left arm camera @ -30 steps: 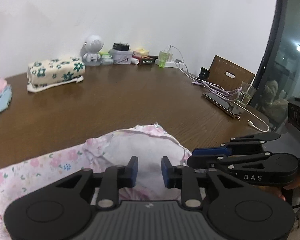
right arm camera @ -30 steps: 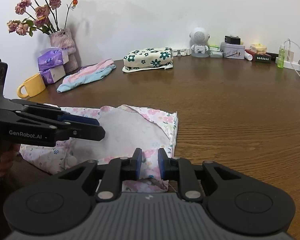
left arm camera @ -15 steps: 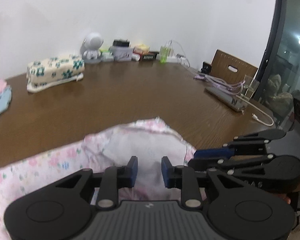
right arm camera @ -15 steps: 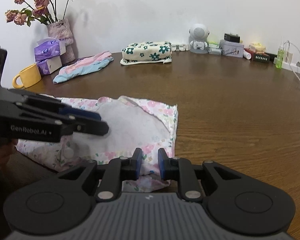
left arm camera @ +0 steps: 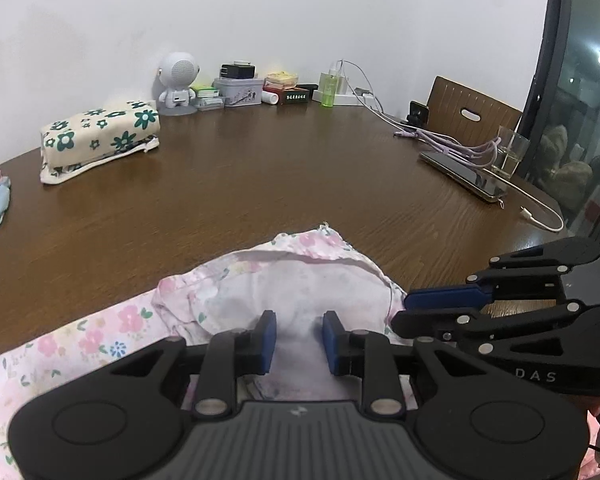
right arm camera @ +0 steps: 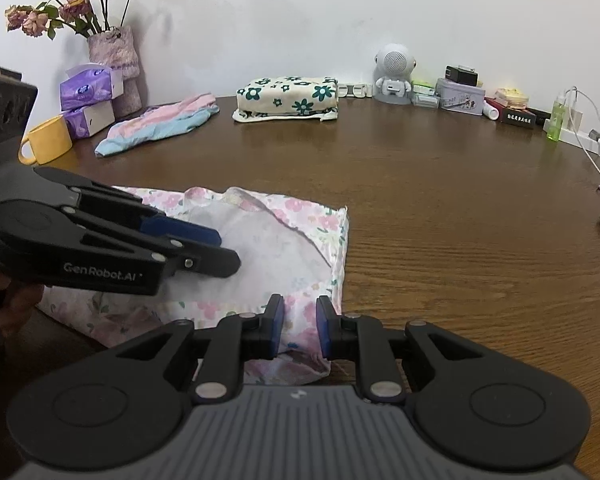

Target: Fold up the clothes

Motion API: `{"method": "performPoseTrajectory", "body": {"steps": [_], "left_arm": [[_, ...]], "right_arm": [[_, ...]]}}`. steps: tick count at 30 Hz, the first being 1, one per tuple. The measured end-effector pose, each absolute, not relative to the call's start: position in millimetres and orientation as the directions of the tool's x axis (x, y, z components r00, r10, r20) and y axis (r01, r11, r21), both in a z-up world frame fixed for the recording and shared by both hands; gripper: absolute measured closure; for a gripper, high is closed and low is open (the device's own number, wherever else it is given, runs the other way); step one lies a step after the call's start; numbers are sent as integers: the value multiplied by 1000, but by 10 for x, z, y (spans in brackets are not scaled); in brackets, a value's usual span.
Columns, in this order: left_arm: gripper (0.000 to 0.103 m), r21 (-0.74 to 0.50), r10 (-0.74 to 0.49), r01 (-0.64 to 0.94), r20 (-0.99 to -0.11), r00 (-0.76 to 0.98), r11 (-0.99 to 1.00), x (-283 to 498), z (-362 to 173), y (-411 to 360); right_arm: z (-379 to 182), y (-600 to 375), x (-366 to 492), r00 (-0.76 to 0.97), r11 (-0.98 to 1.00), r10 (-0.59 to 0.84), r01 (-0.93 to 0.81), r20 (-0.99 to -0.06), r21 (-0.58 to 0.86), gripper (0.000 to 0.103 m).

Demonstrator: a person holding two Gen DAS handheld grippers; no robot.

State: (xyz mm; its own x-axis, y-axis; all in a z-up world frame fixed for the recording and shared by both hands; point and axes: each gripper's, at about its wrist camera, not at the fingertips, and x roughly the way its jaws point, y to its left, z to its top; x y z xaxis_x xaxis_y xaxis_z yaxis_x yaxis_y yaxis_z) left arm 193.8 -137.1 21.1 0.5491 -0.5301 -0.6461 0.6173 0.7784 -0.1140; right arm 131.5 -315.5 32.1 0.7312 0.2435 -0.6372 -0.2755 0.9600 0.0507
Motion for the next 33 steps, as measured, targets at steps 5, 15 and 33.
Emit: {"method": "performPoseTrajectory", "body": {"steps": [5, 15, 33], "left_arm": [[79, -107, -534, 618, -630, 564, 779, 1899, 287, -1355], [79, -128, -534, 606, -637, 556, 785, 1903, 218, -1291], [78, -187, -571, 599, -606, 554, 779, 1823, 177, -1105]], "right_arm": [[368, -3272, 1285, 744, 960, 271, -255, -611, 114, 84], [297, -3714, 1392, 724, 918, 362, -167, -587, 360, 80], [141, -3927, 1560, 667, 800, 486, -79, -565, 594, 80]]}}
